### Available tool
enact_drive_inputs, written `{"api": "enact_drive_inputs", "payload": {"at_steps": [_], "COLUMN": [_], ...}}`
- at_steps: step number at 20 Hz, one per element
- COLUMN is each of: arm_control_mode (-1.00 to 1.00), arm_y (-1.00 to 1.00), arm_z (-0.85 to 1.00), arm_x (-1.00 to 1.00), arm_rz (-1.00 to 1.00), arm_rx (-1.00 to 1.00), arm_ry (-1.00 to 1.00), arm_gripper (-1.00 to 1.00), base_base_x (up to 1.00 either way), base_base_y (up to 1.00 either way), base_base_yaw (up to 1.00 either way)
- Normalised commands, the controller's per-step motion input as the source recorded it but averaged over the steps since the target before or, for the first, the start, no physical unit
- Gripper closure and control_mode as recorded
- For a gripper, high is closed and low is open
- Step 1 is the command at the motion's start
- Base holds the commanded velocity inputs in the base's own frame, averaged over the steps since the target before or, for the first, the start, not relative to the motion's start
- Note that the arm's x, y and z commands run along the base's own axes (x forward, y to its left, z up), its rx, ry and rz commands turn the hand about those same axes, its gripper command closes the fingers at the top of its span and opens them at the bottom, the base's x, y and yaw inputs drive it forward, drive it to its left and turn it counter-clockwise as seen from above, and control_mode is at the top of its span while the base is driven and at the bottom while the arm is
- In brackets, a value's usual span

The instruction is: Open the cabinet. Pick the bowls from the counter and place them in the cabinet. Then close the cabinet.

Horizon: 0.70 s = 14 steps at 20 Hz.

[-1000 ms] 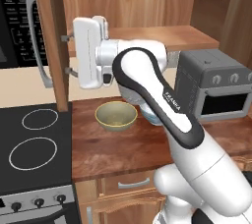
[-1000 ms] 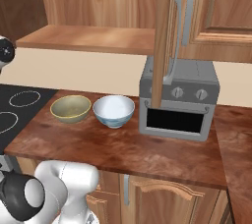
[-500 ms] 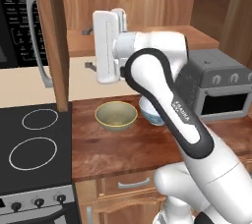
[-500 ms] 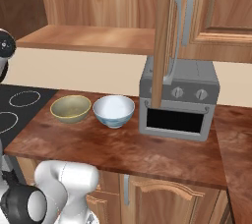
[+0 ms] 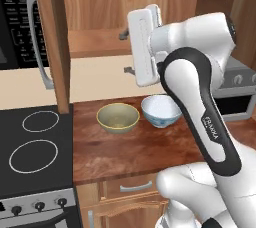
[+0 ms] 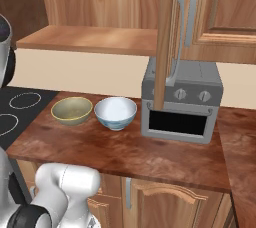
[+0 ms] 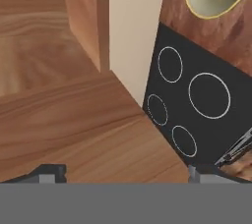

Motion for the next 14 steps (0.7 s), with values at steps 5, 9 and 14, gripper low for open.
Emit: {"api": "enact_drive_inputs", "payload": {"at_steps": [5, 9, 14], "arm_control_mode": [-1.00, -1.00, -1.00], "arm_y": [-0.62, -0.35, -0.30], "arm_z": [-0.06, -0.11, -0.32], "arm_x": [-0.38, -0.37, -0.32], "arm_rz": [-0.17, -0.17, -0.18], "arm_rx": [-0.17, -0.22, -0.23], "arm_ry": [0.14, 0.07, 0.02], "arm_gripper": [-1.00, -1.00, -1.00], "base_base_x": [0.00, 0.00, 0.00], "base_base_y": [0.00, 0.00, 0.00], "base_base_yaw": [0.00, 0.00, 0.00]}}
